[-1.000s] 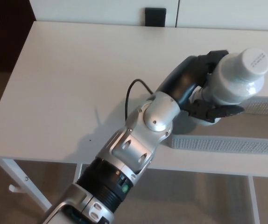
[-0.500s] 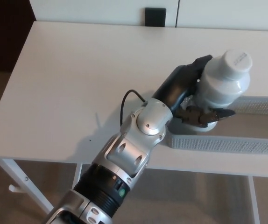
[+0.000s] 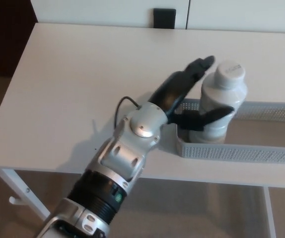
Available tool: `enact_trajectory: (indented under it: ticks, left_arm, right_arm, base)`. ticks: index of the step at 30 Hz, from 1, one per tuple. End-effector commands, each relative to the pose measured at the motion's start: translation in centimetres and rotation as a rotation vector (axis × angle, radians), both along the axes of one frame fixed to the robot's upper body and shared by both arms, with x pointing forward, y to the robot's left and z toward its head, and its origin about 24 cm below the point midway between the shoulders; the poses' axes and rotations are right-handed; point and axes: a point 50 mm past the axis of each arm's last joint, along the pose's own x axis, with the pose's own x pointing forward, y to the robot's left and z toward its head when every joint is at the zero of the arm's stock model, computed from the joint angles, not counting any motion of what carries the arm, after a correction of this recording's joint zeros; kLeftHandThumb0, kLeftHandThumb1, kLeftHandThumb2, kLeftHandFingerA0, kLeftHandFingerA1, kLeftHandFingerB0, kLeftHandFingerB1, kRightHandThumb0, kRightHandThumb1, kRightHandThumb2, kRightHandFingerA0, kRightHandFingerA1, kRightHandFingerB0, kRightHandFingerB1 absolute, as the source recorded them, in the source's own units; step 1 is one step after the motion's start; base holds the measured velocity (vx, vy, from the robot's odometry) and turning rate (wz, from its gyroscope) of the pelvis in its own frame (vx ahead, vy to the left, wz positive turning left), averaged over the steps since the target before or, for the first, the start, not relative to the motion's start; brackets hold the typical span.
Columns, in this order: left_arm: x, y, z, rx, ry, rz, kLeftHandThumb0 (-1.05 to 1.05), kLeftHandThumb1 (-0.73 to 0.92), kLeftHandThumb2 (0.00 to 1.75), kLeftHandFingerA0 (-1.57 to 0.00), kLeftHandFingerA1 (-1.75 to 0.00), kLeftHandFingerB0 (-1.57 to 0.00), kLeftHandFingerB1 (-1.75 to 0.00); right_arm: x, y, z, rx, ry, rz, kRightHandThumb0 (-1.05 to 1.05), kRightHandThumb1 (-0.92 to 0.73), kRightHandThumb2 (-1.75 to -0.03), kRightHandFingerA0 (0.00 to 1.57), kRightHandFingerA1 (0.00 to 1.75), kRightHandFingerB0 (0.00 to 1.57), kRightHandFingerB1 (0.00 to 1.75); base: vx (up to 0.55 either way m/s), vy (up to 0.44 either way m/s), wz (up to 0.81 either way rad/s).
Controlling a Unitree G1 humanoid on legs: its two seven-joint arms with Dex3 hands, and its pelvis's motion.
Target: The robot walk up to a desk on which a bottle is kept on the left hand side and a container is kept on the right hand side. The robot uses its left hand to pick up the bottle and places it in the container.
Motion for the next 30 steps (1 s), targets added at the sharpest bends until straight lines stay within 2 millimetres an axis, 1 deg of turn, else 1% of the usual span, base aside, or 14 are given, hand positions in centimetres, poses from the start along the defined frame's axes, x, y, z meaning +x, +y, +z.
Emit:
enact_trajectory:
  ticks: [1,7,13,15,17,18,19,21,22,24,25,26,27,30]
  left_arm:
    - [0.9,1.3,0.9,-0.015,-0.038,-0.022,-1.03,0.65,0.62,0.0,0.0,0.0,0.0]
    - [1.4,2.3,2.2,0.061,-0.108,-0.032,-1.05,0.66,0.61,0.0,0.0,0.0,0.0]
    - [2.1,5.0,5.6,0.097,-0.214,-0.054,-1.03,0.62,0.61,0.0,0.0,0.0,0.0]
    - [1.4,8.7,10.3,0.068,-0.314,-0.104,-0.95,0.55,0.58,0.0,0.0,0.0,0.0]
    - [0.3,10.4,12.8,0.065,-0.362,-0.146,-0.95,0.55,0.58,0.0,0.0,0.0,0.0]
    - [-0.3,11.0,13.6,0.059,-0.385,-0.169,-0.92,0.55,0.58,0.0,0.0,0.0,0.0]
    - [-0.3,11.0,13.6,0.059,-0.385,-0.169,-0.92,0.55,0.58,0.0,0.0,0.0,0.0]
    - [-2.4,12.9,15.0,0.074,-0.42,-0.214,-0.95,0.53,0.6,0.0,0.0,0.0,0.0]
    - [-5.9,15.7,16.3,0.094,-0.444,-0.251,-0.85,0.5,0.56,0.0,0.0,0.0,0.0]
    - [-8.2,17.3,16.9,0.105,-0.452,-0.267,-0.79,0.48,0.55,0.0,0.0,0.0,0.0]
    - [-9.5,18.5,16.9,0.087,-0.446,-0.257,-0.71,0.44,0.54,0.0,0.0,0.0,0.0]
    - [-10.5,19.3,16.9,0.079,-0.441,-0.251,-0.71,0.44,0.54,0.0,0.0,0.0,0.0]
    - [-12.1,20.8,16.8,0.041,-0.412,-0.241,-0.63,0.4,0.75,0.0,0.0,0.0,-0.09]
    - [-16.0,24.5,16.8,-0.051,-0.359,-0.249,-0.6,0.38,0.74,0.0,-0.07,0.0,-0.1]
  right_arm:
    - [0.0,-0.3,-0.2,-0.016,0.013,0.013,0.23,-0.67,-1.6,0.28,0.82,0.21,0.73]
    - [0.1,-0.1,0.0,-0.027,0.0,0.042,0.26,-0.65,-1.65,0.31,0.85,0.21,0.75]
    - [0.0,-0.2,0.0,-0.033,0.0,0.034,0.25,-0.66,-1.63,0.32,0.85,0.24,0.76]
    - [0.3,-0.3,0.3,-0.028,-0.001,0.01,0.16,-0.85,-1.5,0.41,0.82,0.37,0.78]
    - [0.6,-0.5,0.3,-0.02,-0.009,-0.005,0.16,-0.85,-1.5,0.41,0.82,0.37,0.78]
    - [0.8,-0.5,0.3,-0.016,-0.014,0.0,0.23,-0.6,-1.69,0.3,0.89,0.24,0.81]
    - [0.8,-0.5,0.3,-0.016,-0.014,0.0,0.23,-0.6,-1.69,0.3,0.89,0.24,0.81]
    - [1.1,-0.3,0.8,-0.007,-0.036,0.019,0.27,-0.61,-1.72,0.28,0.89,0.23,0.82]
    - [1.4,0.0,1.4,0.005,-0.053,0.017,0.17,-0.92,-1.58,0.33,0.81,0.25,0.75]
    - [1.5,0.0,1.4,0.006,-0.054,0.011,0.15,-0.92,-1.58,0.32,0.8,0.23,0.73]
    - [1.4,-0.4,1.4,-0.017,-0.045,0.023,0.21,-0.58,-1.69,0.26,0.82,0.16,0.72]
    - [1.4,-0.7,1.3,-0.034,-0.037,0.032,0.21,-0.58,-1.69,0.26,0.82,0.16,0.72]
    - [1.4,-1.0,1.3,-0.039,-0.03,0.028,0.23,-0.61,-1.71,0.25,0.83,0.16,0.73]
    - [1.7,-1.3,1.0,-0.043,-0.017,0.02,0.21,-0.62,-1.65,0.25,0.81,0.2,0.74]
  base:
    - [0.0,0.0,0.0]
    - [0.0,0.0,0.0]
    - [0.0,0.0,0.0]
    - [0.0,0.0,0.0]
    - [0.0,0.0,0.0]
    - [0.0,0.0,0.0]
    - [0.0,0.0,0.0]
    - [0.0,0.0,0.0]
    - [0.0,0.0,0.0]
    - [0.0,0.0,0.0]
    - [0.0,0.0,0.0]
    - [0.0,0.0,0.0]
    - [0.0,0.0,0.0]
    - [0.0,0.0,0.0]
